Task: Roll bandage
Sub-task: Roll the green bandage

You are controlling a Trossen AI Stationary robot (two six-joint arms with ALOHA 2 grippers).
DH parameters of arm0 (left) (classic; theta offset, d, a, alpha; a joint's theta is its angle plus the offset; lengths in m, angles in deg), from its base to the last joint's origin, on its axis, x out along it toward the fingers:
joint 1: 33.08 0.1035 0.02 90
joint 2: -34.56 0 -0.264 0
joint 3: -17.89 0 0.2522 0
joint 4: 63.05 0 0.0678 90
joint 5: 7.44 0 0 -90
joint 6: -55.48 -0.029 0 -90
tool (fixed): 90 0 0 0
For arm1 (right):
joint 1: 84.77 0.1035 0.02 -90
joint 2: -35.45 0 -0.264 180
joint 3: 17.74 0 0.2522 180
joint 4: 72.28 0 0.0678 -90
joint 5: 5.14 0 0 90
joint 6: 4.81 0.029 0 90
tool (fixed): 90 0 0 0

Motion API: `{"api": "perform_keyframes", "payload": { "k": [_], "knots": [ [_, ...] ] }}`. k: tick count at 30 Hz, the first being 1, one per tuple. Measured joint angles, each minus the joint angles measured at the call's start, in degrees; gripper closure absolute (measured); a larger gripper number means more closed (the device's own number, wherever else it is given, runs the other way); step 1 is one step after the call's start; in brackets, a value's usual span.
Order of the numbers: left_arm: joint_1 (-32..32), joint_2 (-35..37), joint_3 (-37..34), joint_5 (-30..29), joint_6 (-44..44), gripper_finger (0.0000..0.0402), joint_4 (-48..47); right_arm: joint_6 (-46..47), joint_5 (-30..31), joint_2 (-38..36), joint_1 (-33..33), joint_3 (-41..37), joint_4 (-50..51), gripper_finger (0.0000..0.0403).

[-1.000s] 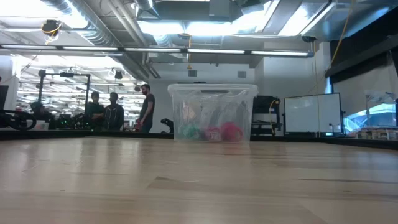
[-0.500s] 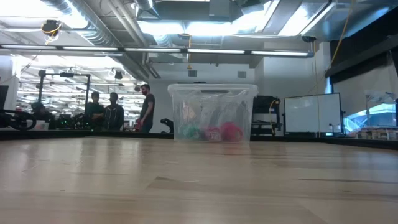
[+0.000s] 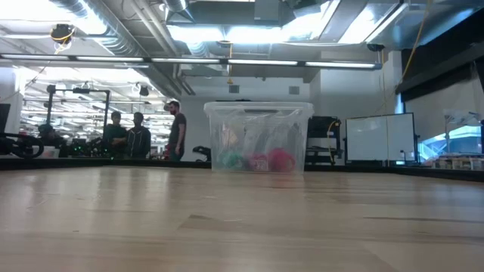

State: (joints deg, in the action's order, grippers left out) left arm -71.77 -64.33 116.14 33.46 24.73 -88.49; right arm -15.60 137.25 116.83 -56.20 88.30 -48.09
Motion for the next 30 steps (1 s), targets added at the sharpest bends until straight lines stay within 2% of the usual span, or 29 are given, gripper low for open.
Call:
{"api": "perform_keyframes", "payload": {
  "k": [5,10,15,21,30],
  "knots": [
    [-0.61,0.0,-0.04,0.04,-0.93,0.0384,0.1,7.56,-4.22,-4.51,-5.64,-9.74,-0.2,0.04],
    [-0.61,-0.02,-0.07,0.3,-1.51,0.0384,0.1,15.67,-13.21,-7.44,-12.31,-20.42,-2.8,0.04],
    [-1.28,-0.09,-0.15,0.57,-5.83,0.0384,2.23,20.79,-22.31,-7.4,-17.77,-30.62,-10.27,0.04],
    [-2.54,0.0,-0.15,0.79,-18.89,0.0384,8.18,26.33,-35.89,-7.4,-20.39,-40.99,-23.25,0.04],
    [-2.59,0.0,-0.15,-0.47,-40.27,0.0384,21.6,31.99,-42.16,-7.1,-18.41,-45.02,-24.46,0.04]
  ]
}}
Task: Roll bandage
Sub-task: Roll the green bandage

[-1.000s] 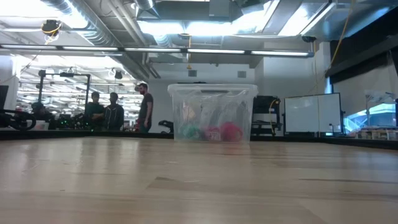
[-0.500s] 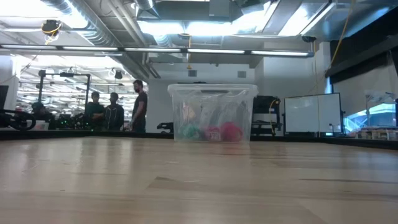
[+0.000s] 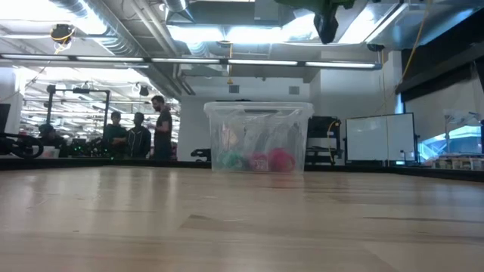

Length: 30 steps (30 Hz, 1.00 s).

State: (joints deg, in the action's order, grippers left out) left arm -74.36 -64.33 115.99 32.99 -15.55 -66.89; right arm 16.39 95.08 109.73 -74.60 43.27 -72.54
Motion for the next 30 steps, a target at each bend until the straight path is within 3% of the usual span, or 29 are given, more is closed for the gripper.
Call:
{"api": "perform_keyframes", "payload": {
  "k": [4,9,16,22,30],
  "knots": [
    [0.43,0.05,0.0,-3.27,-5.39,0.0384,2.72,4.91,-3.88,1.39,-0.06,-0.06,0.37,0.04],
    [1.95,0.07,0.02,-8.71,-5.76,0.0384,2.64,12.84,-7.88,4.69,-0.1,-0.14,0.57,0.039],
    [3.41,0.07,0.02,-10.21,-4.16,0.0384,2.16,14.86,-8.68,6.53,-0.21,-0.19,0.33,0.0289],
    [3.37,0.12,0.16,-10.4,-0.89,0.0384,-0.3,16.02,-12.94,1.85,-3.11,-0.23,1.25,0.0219],
    [3.37,0.22,0.22,-10.58,7.76,0.0384,-7.99,23.6,-14.03,-4.71,-4.74,-0.23,0.71,0.0205]
  ]
}}
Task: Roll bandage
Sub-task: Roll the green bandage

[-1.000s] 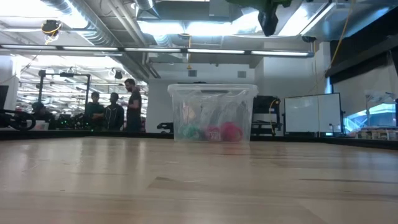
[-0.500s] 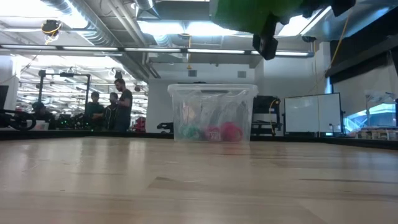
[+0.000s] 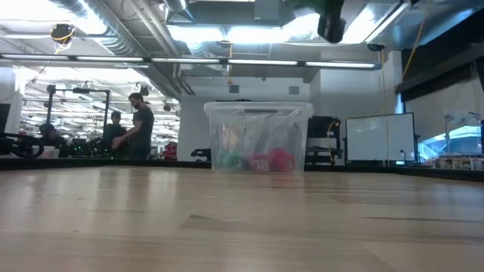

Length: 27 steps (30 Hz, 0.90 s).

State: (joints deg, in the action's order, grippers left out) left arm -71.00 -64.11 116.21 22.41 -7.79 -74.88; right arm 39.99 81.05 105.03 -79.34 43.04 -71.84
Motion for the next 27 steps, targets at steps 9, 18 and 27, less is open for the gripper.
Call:
{"api": "perform_keyframes", "payload": {
  "k": [9,18,27],
  "knots": [
    [-0.6,0.02,0.0,0.0,8.06,0.0384,-6.44,1.98,-4.86,-4.71,0.13,-0.02,-0.09,0.0205],
    [-0.65,0.02,0.02,0.41,34.17,0.0384,-30.48,4.3,-3.95,-8.64,0.11,-0.02,-0.04,0.0205],
    [0.45,-0.28,0.02,6.79,58.88,0.0384,-50.94,4.27,2.24,-7.53,0.13,-0.02,11.84,0.0205]
  ]
}}
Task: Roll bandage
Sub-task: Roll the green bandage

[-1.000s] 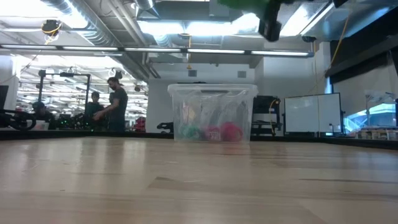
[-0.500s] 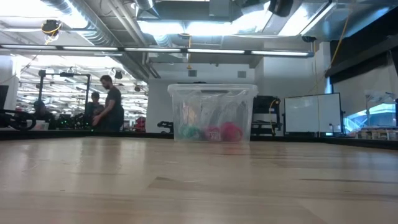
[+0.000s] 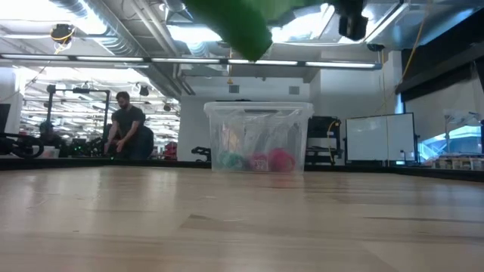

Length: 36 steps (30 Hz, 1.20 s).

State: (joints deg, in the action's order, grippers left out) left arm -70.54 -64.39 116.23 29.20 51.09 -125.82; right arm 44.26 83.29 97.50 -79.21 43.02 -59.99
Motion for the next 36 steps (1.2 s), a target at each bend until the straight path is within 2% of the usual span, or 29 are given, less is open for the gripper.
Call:
{"api": "perform_keyframes", "payload": {
  "k": [5,8,12,14,16,18,22,24,27,30,33,36],
  "knots": [
    [0.07,-0.97,-0.02,1.56,1.6,0.0384,-1.9,0.13,0.91,0.0,0.0,0.0,3.59,0.0205],
    [0.59,-1.08,-0.02,3.45,2.25,0.0384,-1.9,1.49,-1.33,-0.02,0.03,0.02,4.8,0.0205],
    [1.56,-1.19,-0.04,5.55,3.91,0.0384,-3.07,6.29,-7.06,0.0,0.04,0.04,11.74,0.0205],
    [1.73,-1.19,-0.04,6.66,4.38,0.0384,-2.49,6.75,-7.2,0.0,0.09,0.04,15.11,0.0205],
    [1.71,-1.19,-0.04,8.03,4.42,0.0384,-1.67,6.84,-3.64,0.02,0.09,0.04,16.59,0.0205],
    [1.67,-1.19,-0.04,12.39,4.69,0.0384,0.6,5.84,0.41,0.02,0.07,0.04,16.66,0.0205],
    [2.16,-1.01,-0.07,29.19,5.81,0.0384,6.21,1.47,6.52,0.02,0.04,0.04,16.43,0.0205],
    [2.5,-0.22,-0.07,34.33,6.02,0.0384,8.16,-0.91,7.33,0.02,0.04,0.04,16.45,0.0205],
    [3.18,2.06,-0.09,36.3,5.6,0.0384,10.49,-4.69,6.48,0.0,0.25,0.04,16.4,0.0205],
    [3.94,5.74,-0.11,36.32,4.6,0.0384,14.95,-8.78,8.56,0.0,3.97,0.04,16.7,0.0205],
    [4.69,10.31,-0.11,36.35,4.43,0.0384,20.89,-12.01,14.06,0.0,11.09,0.04,16.68,0.0205],
    [5.31,14.07,-0.09,36.47,5.57,0.0384,25.45,-14.63,22.59,0.0,19.13,0.04,16.54,0.0205]
  ]
}}
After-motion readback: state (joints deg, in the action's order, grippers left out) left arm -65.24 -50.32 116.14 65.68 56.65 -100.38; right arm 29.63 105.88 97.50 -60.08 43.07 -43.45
